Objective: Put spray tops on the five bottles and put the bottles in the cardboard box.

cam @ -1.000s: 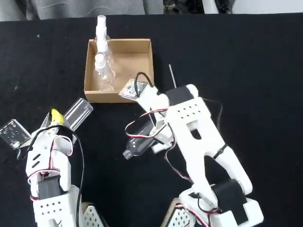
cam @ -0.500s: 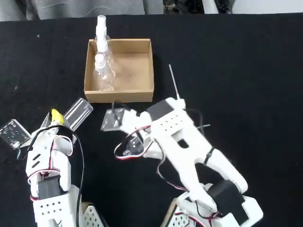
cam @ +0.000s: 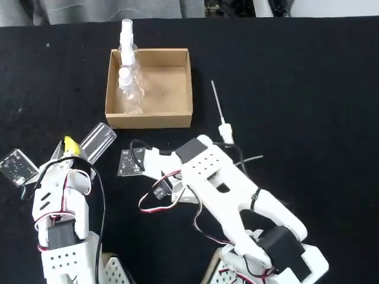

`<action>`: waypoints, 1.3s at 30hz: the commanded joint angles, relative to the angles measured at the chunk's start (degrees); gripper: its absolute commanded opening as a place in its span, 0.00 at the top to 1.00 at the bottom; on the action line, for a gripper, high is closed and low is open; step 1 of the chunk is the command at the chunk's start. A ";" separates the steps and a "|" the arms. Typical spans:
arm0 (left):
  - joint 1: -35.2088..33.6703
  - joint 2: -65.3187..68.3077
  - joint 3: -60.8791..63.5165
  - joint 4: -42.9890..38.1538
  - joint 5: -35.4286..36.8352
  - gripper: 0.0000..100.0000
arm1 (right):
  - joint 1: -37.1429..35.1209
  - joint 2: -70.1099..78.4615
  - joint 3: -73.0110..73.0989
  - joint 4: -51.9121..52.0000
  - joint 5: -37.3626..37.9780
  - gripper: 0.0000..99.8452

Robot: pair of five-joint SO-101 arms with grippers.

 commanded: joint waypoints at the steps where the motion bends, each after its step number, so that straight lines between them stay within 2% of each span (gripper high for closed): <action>1: 0.57 -0.26 1.27 0.18 -0.62 0.97 | -0.79 -2.95 0.75 -3.52 0.26 0.59; 9: 0.57 -0.26 1.27 0.26 -0.62 0.97 | -0.79 -2.33 1.80 -6.77 -1.67 0.59; 18: 0.48 -0.26 1.27 0.26 -0.62 0.97 | -0.35 6.11 -0.31 -9.23 -2.37 0.59; 25: 0.48 -0.26 1.27 0.26 -0.62 0.97 | -0.18 6.46 -0.84 -9.85 -2.37 0.73; 39: 0.48 -0.26 1.27 0.26 -0.62 0.97 | -0.26 6.81 -3.47 -9.93 -10.99 0.73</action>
